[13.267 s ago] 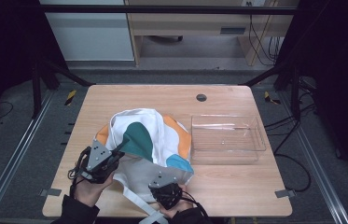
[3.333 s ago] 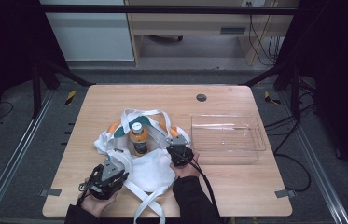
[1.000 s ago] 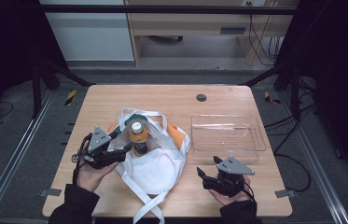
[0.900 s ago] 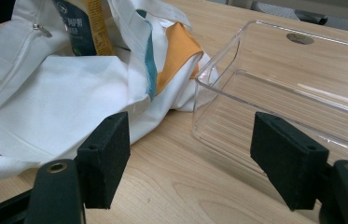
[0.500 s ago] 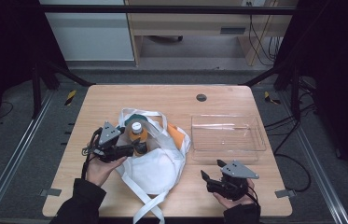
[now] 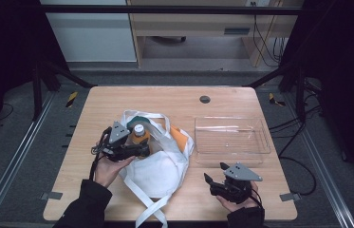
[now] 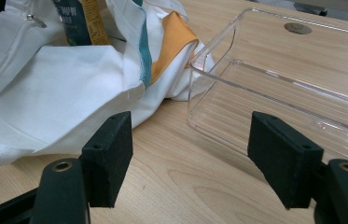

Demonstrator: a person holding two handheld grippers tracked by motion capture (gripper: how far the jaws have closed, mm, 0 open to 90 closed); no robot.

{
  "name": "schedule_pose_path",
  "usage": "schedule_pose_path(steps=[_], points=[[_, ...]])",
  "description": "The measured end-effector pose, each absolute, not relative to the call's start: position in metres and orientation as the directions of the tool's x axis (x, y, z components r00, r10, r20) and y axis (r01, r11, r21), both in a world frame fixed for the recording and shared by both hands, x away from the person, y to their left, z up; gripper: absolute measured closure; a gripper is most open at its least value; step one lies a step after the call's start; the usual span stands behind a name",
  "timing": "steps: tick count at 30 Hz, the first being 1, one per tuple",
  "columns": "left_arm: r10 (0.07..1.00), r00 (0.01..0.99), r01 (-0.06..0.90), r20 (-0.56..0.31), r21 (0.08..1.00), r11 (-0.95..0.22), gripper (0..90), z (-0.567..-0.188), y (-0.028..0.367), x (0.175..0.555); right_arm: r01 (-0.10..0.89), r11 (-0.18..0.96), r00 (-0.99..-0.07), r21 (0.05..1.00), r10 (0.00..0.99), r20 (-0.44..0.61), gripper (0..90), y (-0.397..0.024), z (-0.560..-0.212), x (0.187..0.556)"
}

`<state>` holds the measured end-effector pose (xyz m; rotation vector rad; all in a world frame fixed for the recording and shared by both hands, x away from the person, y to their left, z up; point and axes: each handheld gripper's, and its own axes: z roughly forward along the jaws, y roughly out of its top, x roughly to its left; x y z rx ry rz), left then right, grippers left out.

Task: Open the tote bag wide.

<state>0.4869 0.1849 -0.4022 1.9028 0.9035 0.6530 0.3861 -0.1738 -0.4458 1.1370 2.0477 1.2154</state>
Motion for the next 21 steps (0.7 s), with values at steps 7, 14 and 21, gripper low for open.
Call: schedule_pose_path(steps=[7,14,21], points=[[0.800,0.594,0.316,0.080,0.891,-0.324,33.3,-0.402,0.181,0.491,0.407,0.265,-0.532,0.874,0.847,-0.009,31.3,-0.173,-0.447,0.387],[0.808,0.586,0.323,0.062,0.897,-0.303,40.8,-0.402,0.182,0.496,0.412,0.266,-0.532,0.872,0.847,-0.007,31.3,-0.173,-0.447,0.388],[0.809,0.586,0.323,0.047,0.902,-0.286,46.2,-0.401,0.183,0.499,0.413,0.270,-0.534,0.870,0.846,-0.009,31.2,-0.173,-0.448,0.388]])
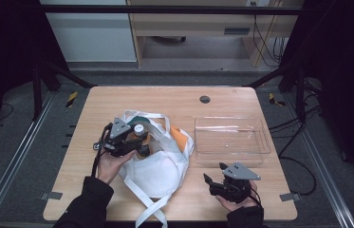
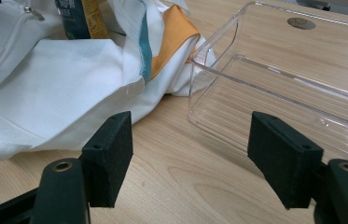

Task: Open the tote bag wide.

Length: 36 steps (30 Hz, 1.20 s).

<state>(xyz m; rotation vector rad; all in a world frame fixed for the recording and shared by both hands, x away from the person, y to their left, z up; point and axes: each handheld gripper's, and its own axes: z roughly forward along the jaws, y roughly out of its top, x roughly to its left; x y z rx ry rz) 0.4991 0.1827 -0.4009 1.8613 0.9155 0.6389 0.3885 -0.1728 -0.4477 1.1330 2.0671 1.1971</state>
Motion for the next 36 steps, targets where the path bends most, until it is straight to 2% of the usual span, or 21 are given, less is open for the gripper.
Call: schedule_pose_path(steps=[9,36], points=[[0.816,0.577,0.319,0.041,0.908,-0.271,57.6,-0.3969,0.1830,0.4982,0.417,0.274,-0.534,0.866,0.845,-0.010,31.2,-0.1732,-0.4485,0.3896],[0.845,0.533,0.322,0.032,0.917,-0.237,58.7,-0.3942,0.1837,0.4959,0.431,0.273,-0.537,0.860,0.843,0.001,31.0,-0.1715,-0.4501,0.3926]])
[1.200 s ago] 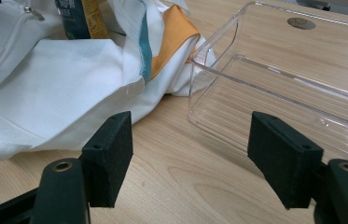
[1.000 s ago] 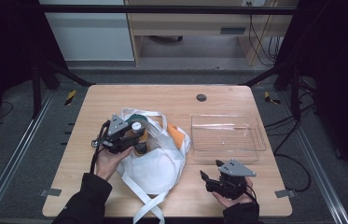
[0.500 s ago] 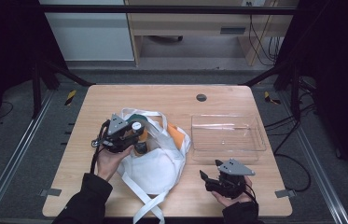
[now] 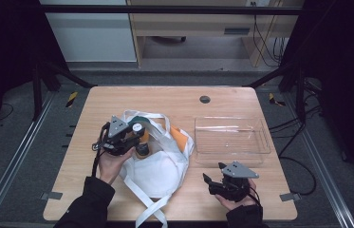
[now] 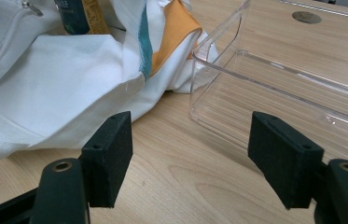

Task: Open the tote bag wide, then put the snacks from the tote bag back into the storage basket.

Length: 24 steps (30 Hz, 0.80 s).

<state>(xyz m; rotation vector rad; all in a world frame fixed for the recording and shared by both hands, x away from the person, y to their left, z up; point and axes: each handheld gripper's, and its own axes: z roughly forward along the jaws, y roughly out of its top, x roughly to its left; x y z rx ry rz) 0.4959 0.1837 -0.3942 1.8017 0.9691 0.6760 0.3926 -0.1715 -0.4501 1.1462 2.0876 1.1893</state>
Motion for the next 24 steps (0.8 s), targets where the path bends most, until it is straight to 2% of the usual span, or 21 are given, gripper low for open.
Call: schedule_pose_path(steps=[24], points=[[0.842,0.537,0.276,0.051,0.933,-0.232,58.8,-0.365,0.182,0.476,0.446,0.259,-0.516,0.857,0.856,0.010,22.5,-0.174,-0.451,0.393]])
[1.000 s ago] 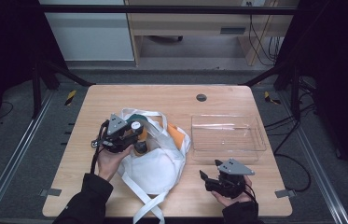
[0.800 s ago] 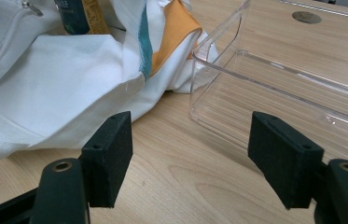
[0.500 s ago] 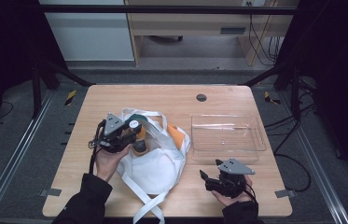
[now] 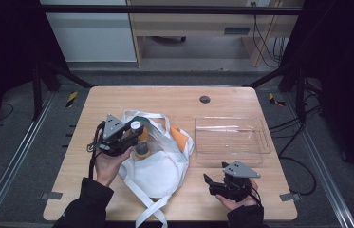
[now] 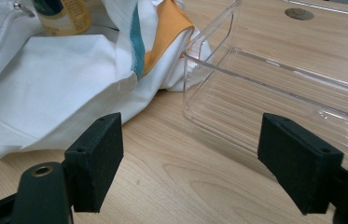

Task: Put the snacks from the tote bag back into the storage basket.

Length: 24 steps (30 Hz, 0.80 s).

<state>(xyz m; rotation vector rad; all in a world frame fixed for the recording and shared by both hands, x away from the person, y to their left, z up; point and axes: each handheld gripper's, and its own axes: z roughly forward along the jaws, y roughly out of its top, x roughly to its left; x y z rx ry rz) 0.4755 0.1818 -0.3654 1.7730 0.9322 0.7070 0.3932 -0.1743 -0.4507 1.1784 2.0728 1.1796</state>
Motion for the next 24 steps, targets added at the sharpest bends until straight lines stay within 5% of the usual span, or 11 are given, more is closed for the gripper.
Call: schedule_pose_path(steps=[24], points=[[0.806,0.591,0.265,0.038,0.934,-0.239,58.8,-0.345,0.167,0.453,0.448,0.270,-0.519,0.852,0.855,0.002,22.1,-0.174,-0.452,0.394]])
